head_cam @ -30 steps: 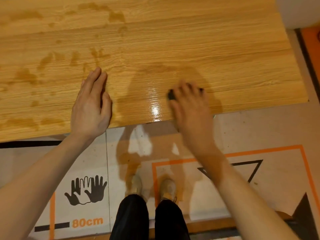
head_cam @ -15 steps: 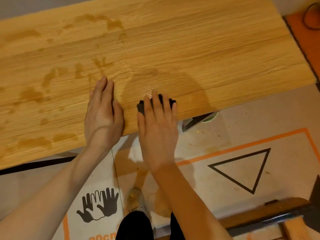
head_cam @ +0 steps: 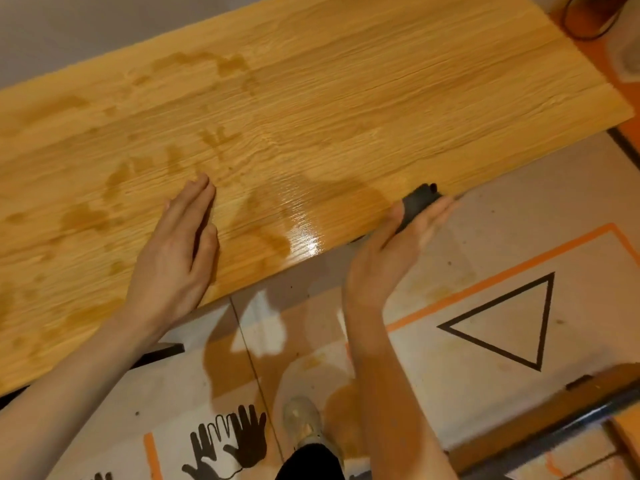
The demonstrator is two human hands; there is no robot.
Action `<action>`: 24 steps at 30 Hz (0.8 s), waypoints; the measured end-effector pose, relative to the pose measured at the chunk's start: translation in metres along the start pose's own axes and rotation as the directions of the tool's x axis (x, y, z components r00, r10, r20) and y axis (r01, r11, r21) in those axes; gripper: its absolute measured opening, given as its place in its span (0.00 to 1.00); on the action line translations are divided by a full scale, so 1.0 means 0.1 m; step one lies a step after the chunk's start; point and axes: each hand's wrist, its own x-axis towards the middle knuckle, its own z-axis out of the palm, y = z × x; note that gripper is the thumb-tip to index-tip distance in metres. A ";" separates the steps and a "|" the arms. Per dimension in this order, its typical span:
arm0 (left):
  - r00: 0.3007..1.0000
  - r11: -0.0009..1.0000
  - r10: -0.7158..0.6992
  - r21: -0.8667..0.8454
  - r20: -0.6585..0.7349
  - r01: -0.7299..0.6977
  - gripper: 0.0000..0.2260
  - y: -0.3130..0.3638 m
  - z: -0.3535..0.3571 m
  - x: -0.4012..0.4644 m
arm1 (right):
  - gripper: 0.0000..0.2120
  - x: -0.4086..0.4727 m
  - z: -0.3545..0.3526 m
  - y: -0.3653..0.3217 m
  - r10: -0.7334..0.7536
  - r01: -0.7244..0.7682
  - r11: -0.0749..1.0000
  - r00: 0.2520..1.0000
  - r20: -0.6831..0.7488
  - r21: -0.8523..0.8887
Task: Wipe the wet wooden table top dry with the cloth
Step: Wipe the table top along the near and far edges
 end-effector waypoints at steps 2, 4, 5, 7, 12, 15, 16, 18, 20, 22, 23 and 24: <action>1.000 1.000 -0.003 -0.005 -0.028 0.003 0.23 0.01 0.04 -0.02 | 0.28 -0.49 0.19 -0.12 0.059 -0.059 0.998 0.998 0.008 0.026; 1.000 1.000 0.000 -0.010 -0.032 -0.001 0.23 0.02 0.07 -0.02 | 0.30 -0.89 0.23 -0.24 0.098 -0.103 0.992 0.992 0.080 0.067; 1.000 1.000 0.007 -0.008 -0.030 -0.007 0.23 0.02 0.07 -0.03 | 0.31 -1.01 0.21 -0.27 0.089 -0.100 0.990 0.989 0.115 0.100; 0.999 1.000 0.021 -0.011 -0.029 -0.021 0.24 0.00 0.07 -0.04 | 0.31 -0.99 0.14 -0.28 0.064 -0.093 0.982 0.983 0.172 0.164; 0.997 0.998 0.051 -0.029 -0.054 -0.052 0.23 -0.02 0.09 -0.02 | 0.29 0.07 0.03 -0.06 0.139 -0.132 0.971 0.990 -0.024 0.198; 0.997 0.998 0.042 -0.051 -0.065 -0.046 0.22 -0.04 0.09 -0.01 | 0.28 0.47 -0.01 -0.01 0.248 -0.207 0.944 0.958 -0.142 0.256; 0.997 0.998 0.040 -0.054 -0.069 -0.044 0.22 -0.04 0.09 -0.02 | 0.28 0.45 0.01 -0.02 0.263 -0.215 0.938 0.953 -0.153 0.270; 0.997 0.998 0.033 -0.055 -0.073 -0.037 0.22 -0.04 0.09 -0.02 | 0.29 0.16 0.09 -0.07 0.268 -0.224 0.936 0.953 -0.138 0.273; 0.997 0.998 0.033 -0.055 -0.070 -0.037 0.22 -0.03 0.10 -0.01 | 0.30 -0.37 0.20 -0.17 0.257 -0.236 0.933 0.965 -0.046 0.270; 0.997 0.998 0.045 -0.047 -0.069 -0.049 0.22 -0.04 0.11 -0.01 | 0.31 -0.93 0.24 -0.27 0.206 -0.220 0.935 0.975 0.077 0.278; 0.996 0.998 0.051 -0.044 -0.072 -0.054 0.22 -0.04 0.11 -0.01 | 0.31 -1.12 0.23 -0.31 0.183 -0.215 0.937 0.974 0.136 0.275; 0.996 0.997 0.052 -0.046 -0.073 -0.055 0.22 -0.04 0.11 -0.01 | 0.31 -1.21 0.20 -0.31 0.165 -0.212 0.938 0.969 0.186 0.275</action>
